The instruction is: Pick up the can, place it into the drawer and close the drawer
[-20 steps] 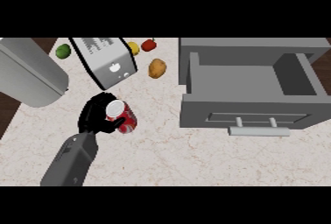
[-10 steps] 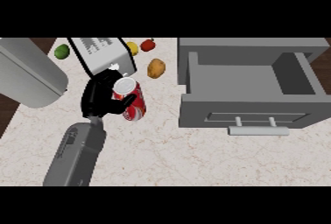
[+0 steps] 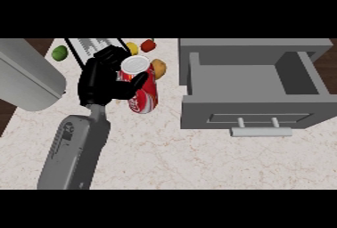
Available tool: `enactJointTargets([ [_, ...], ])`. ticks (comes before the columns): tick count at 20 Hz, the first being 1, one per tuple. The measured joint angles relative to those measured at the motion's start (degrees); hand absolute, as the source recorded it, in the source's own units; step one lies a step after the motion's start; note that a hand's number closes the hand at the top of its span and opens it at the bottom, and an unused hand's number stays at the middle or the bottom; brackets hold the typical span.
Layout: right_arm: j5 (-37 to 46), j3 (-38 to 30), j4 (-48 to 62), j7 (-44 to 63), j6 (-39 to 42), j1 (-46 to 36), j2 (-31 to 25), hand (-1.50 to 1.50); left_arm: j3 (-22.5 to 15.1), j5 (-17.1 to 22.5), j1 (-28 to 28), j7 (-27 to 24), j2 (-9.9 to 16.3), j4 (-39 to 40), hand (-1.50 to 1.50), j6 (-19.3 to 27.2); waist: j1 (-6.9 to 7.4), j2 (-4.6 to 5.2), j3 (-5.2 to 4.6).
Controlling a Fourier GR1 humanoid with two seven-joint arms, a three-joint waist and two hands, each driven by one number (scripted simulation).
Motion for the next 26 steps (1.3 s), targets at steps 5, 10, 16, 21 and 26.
enactJointTargets([
  [5, 0.7, 0.6, 0.0, -0.5, 0.3, 0.2, 0.6, -1.5, -2.2, -1.3, -6.5, 2.3, -0.5, 1.9, 1.5, 5.1, -0.39, 0.12, 0.0],
  [10, -0.2, -0.1, 0.3, 0.4, 0.8, -0.4, 0.1, -1.5, -3.4, -1.2, -13.3, 5.2, -0.6, 4.6, 1.5, 8.6, -0.55, 0.17, 0.0],
  [16, 0.4, 0.5, -0.2, 2.1, -0.4, -2.5, 0.3, -1.5, -5.1, 0.0, -21.3, 4.5, -0.7, 11.8, 1.5, 12.6, -0.79, 0.28, -0.02],
  [21, 0.2, 0.6, 0.1, 1.7, -0.1, -2.6, 0.0, -1.5, -6.1, 2.4, -28.4, 3.2, -0.7, 18.7, 1.5, 15.6, -1.13, 0.32, 0.0],
  [26, 1.0, 1.5, -1.1, 2.5, -1.1, -3.0, 0.3, -1.5, -8.6, 6.0, -34.1, 1.6, -0.7, 24.6, 1.5, 18.7, -1.44, 0.37, 0.0],
])
